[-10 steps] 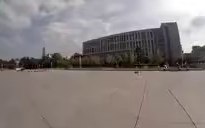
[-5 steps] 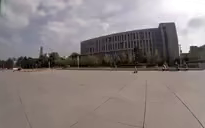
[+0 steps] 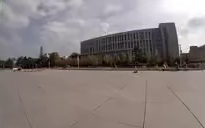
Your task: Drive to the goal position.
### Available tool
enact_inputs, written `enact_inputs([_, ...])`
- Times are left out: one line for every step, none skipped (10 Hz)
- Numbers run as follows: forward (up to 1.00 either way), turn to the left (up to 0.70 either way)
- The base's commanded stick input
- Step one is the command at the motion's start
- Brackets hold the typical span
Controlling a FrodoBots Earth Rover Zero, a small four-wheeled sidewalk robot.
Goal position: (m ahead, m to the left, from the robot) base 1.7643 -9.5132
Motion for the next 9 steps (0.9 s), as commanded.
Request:
enact_inputs([0.7, 0.0])
enact_inputs([0.7, 0.0])
enact_inputs([0.7, 0.0])
enact_inputs([0.7, 0.0])
enact_inputs([0.7, 0.0])
enact_inputs([0.7, 0.0])
enact_inputs([0.69, 0.0])
enact_inputs([0.66, 0.0])
enact_inputs([0.61, 0.0])
